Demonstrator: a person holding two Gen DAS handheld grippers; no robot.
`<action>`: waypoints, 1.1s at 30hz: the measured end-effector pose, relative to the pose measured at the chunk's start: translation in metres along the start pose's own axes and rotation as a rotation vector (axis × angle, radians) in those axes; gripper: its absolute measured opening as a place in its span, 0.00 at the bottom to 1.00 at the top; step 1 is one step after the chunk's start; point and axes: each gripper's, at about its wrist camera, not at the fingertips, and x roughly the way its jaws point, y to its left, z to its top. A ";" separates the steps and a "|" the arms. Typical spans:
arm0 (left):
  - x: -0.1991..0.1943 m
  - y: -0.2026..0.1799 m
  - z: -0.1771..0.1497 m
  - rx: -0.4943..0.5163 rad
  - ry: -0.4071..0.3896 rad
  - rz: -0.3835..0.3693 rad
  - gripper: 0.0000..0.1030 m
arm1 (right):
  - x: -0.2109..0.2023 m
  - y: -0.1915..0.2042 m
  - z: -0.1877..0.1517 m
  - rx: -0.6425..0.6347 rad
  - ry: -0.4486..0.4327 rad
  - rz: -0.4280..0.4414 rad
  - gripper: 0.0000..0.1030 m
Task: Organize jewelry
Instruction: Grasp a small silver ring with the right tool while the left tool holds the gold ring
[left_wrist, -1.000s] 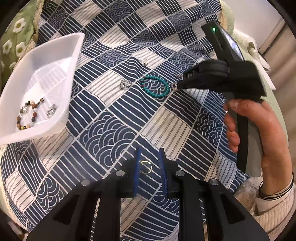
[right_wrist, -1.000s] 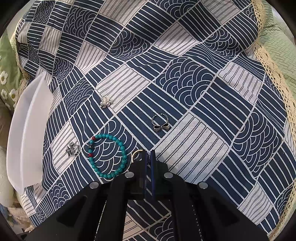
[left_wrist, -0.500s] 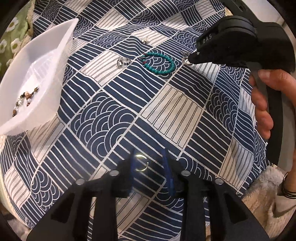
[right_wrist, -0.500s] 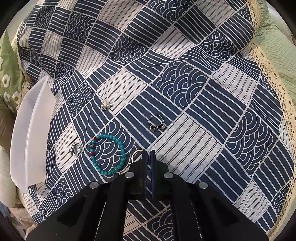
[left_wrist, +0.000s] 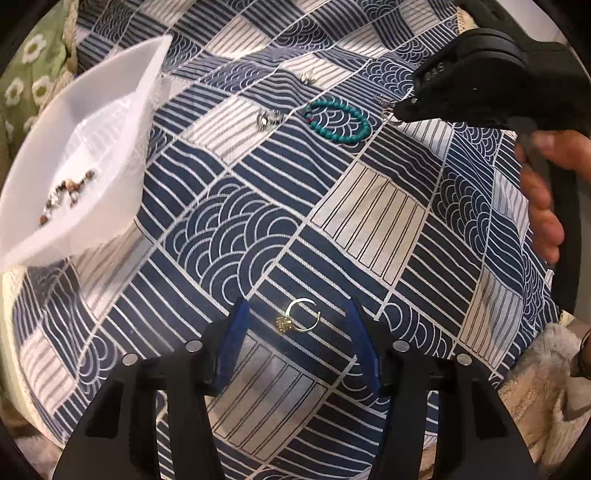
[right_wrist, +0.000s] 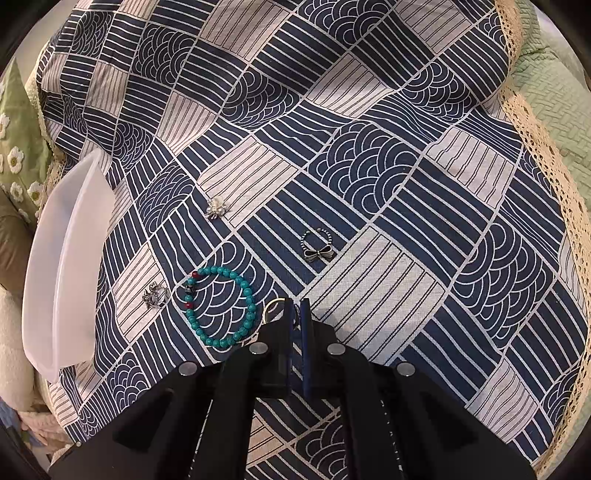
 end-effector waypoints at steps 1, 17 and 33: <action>0.001 0.001 0.000 -0.007 0.006 -0.006 0.33 | 0.000 0.000 0.000 0.000 -0.001 0.000 0.05; -0.020 0.008 0.000 -0.020 -0.040 -0.048 0.06 | -0.010 0.008 -0.002 -0.006 -0.016 0.019 0.05; 0.000 -0.001 -0.001 -0.008 0.009 -0.026 0.41 | -0.009 0.011 -0.004 -0.011 -0.011 0.015 0.05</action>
